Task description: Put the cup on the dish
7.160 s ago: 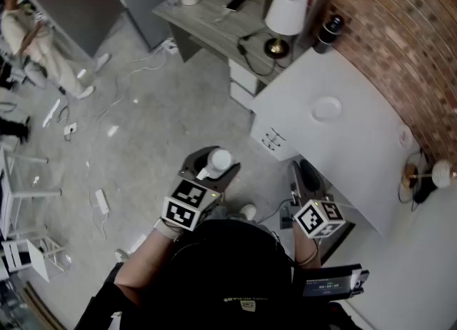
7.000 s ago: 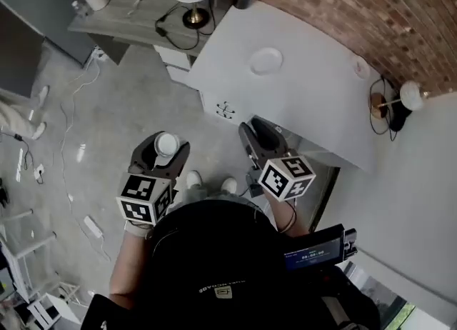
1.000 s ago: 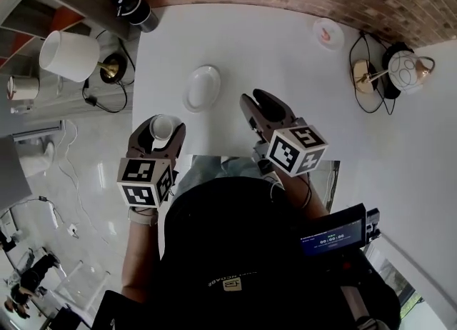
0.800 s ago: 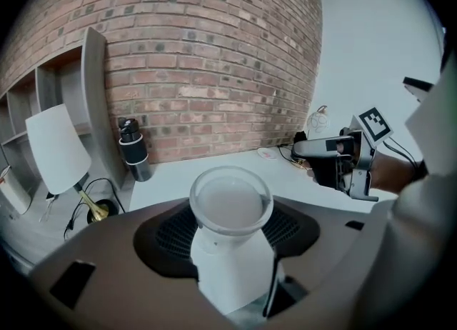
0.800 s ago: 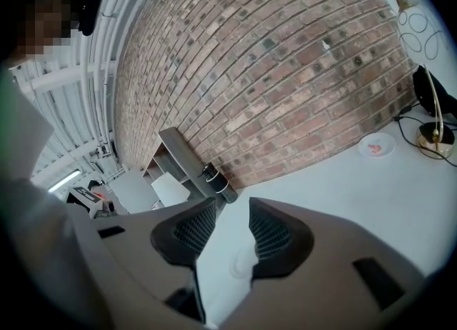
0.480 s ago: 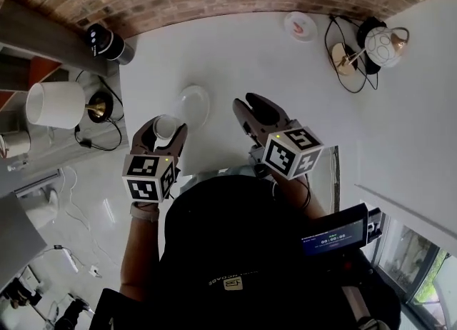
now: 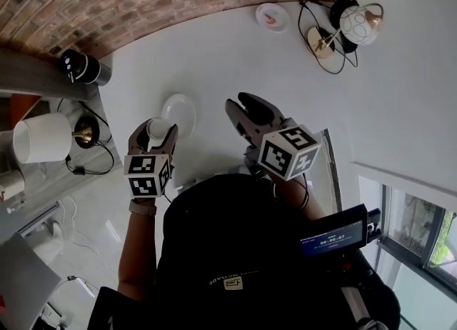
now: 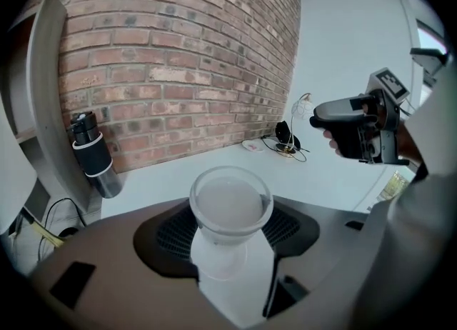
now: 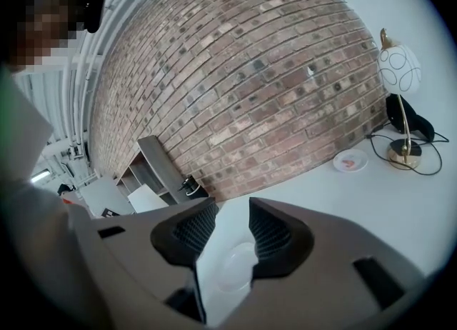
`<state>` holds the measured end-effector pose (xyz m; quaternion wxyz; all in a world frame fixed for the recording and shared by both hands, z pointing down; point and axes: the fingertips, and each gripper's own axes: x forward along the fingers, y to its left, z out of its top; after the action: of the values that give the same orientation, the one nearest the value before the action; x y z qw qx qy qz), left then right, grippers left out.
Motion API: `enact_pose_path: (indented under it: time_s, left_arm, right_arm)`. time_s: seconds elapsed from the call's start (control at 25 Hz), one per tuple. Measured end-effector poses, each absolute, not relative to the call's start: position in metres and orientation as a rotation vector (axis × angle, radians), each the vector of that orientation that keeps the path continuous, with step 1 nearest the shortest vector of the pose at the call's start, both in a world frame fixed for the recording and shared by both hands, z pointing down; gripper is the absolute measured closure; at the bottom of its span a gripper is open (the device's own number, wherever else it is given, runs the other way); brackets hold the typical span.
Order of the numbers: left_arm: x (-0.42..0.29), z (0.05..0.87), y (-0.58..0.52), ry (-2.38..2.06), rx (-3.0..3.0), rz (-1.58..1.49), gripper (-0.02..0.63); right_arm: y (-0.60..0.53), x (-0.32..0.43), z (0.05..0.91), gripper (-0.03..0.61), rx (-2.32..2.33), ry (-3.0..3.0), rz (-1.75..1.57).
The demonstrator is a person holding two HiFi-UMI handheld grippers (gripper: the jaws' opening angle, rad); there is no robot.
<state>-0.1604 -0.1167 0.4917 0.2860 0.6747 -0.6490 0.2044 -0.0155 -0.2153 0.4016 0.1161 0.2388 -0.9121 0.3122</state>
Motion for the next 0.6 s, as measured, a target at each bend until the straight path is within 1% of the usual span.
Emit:
enact_pose_path:
  time_s: [0.2,0.6]
  left_arm:
    - [-0.162,0.517,-0.122,-1.696,1.824,0.604,0.344]
    - [-0.159,0.551,-0.138,-1.617,1.876,0.598,0.344]
  right_arm:
    - [-0.215,-0.009,0.403,0.431,0.763,-2.644,0.894]
    - [-0.214,0.009,0.407,0.431,0.893,-2.582,0.873]
